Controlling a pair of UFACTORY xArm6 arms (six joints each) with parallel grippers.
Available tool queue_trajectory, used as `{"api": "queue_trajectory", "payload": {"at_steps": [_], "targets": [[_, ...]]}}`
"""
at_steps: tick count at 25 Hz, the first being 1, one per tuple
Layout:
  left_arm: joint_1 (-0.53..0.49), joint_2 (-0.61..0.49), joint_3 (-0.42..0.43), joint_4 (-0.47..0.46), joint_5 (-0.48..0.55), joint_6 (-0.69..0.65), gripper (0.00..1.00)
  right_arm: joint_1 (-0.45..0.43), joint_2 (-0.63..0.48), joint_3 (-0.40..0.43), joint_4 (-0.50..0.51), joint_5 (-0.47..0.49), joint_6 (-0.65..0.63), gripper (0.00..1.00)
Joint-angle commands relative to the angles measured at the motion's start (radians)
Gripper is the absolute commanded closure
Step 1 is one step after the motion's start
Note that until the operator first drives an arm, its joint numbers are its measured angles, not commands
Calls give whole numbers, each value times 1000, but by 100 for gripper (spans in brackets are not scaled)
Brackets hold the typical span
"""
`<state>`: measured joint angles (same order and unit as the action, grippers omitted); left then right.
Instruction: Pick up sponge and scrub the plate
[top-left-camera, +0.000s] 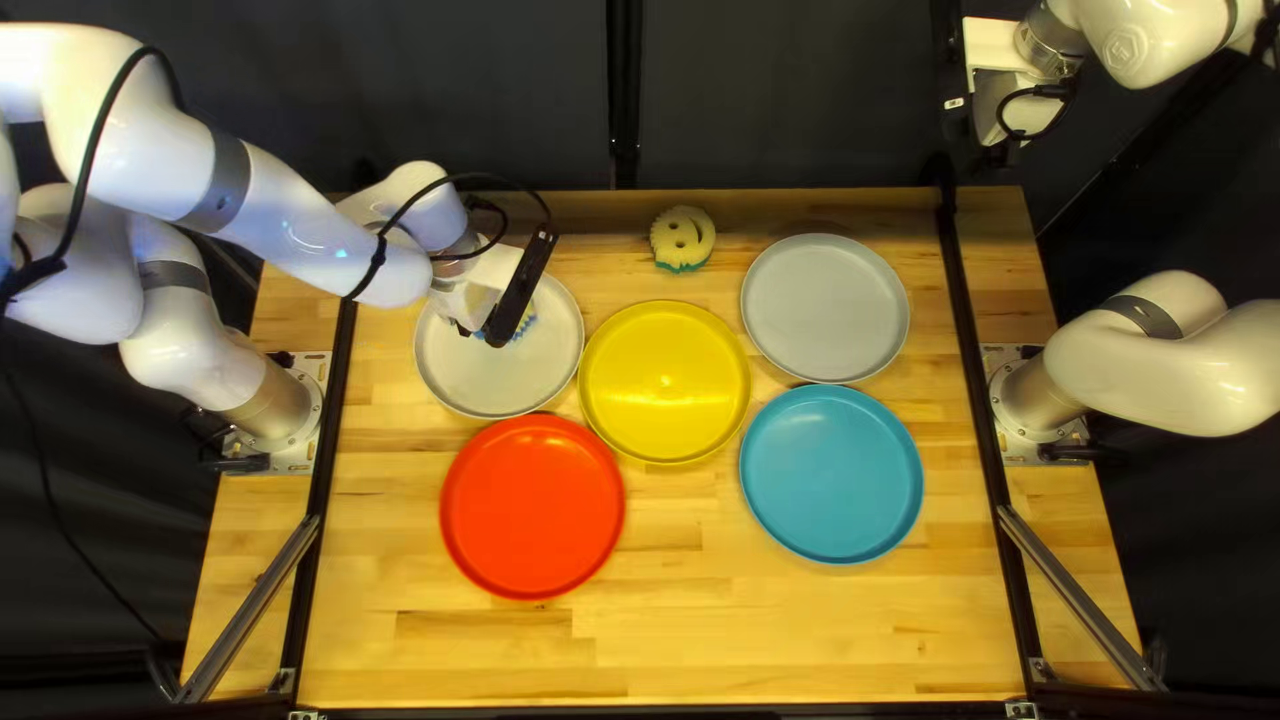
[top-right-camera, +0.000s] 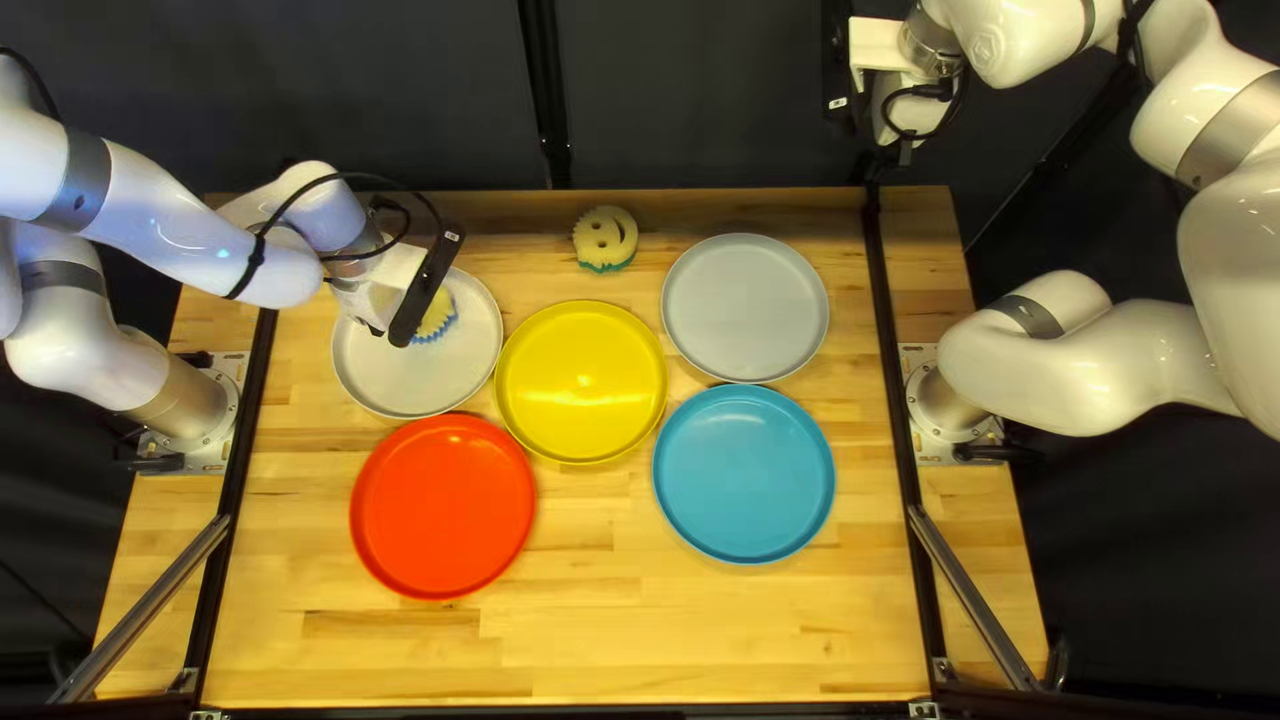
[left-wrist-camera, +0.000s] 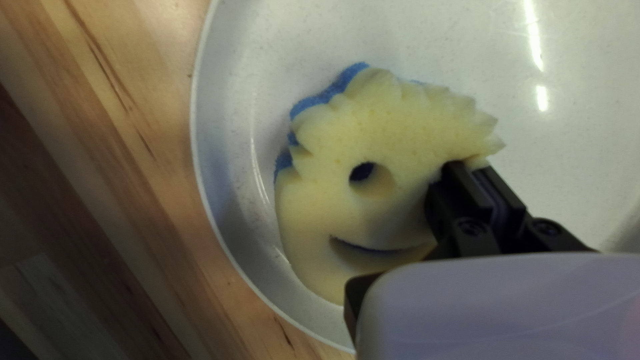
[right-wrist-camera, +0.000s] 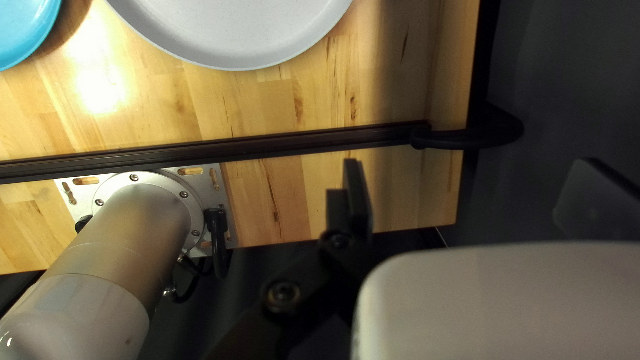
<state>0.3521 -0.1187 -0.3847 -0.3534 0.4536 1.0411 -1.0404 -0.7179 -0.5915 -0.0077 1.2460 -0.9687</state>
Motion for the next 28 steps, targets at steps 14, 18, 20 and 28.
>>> {"api": "queue_trajectory", "payload": {"at_steps": [14, 18, 20, 28], "targets": [[-172, -81, 70, 1, -55, -118, 100, 0, 0, 0, 0, 0, 0, 0], [-114, -121, 101, 12, -23, -91, 100, 0, 0, 0, 0, 0, 0, 0], [-56, -138, 113, 25, -2, -61, 100, 0, 0, 0, 0, 0, 0, 0], [94, -159, 140, 23, 40, 26, 100, 0, 0, 0, 0, 0, 0, 0]]}}
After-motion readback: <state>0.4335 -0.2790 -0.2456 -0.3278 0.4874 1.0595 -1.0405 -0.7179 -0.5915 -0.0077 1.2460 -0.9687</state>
